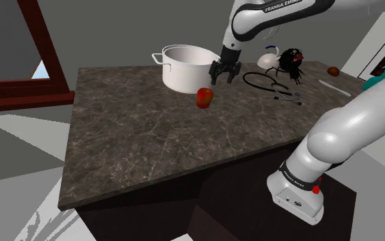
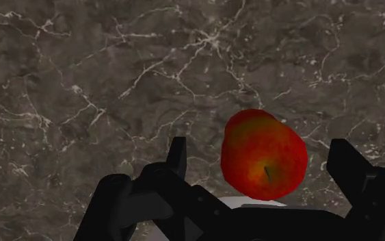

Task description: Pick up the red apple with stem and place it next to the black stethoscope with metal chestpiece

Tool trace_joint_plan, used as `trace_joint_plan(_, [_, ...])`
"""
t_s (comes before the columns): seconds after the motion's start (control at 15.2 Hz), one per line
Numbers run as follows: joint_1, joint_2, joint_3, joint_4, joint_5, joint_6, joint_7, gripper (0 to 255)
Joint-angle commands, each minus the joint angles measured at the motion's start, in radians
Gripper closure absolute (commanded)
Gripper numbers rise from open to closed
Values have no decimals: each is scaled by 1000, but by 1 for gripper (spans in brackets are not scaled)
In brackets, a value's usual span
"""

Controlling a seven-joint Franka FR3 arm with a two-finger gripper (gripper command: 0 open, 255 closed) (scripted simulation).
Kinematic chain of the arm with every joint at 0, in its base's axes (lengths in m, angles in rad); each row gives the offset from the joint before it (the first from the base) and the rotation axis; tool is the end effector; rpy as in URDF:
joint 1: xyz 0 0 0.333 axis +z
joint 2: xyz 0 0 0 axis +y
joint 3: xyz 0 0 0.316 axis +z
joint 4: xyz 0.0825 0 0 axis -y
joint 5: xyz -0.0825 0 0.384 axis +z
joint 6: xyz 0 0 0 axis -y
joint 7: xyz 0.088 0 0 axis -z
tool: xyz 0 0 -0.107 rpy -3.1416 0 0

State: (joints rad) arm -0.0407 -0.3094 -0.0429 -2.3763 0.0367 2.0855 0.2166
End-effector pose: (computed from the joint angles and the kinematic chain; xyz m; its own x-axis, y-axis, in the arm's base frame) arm 0.4479 -0.0362 0.4435 0.9504 -0.3110 0.0076 -0.3103 -0.9494 -0.0481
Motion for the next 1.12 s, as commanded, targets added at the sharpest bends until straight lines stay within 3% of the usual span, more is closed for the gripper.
trace_joint_plan(0.0, [1,69,-9,21,30,76,2,0])
trace_joint_plan(0.4, [1,253,-33,117,135,230,-23,0])
trace_joint_plan(1.06, [8,323,-26,89,158,326,-39,0])
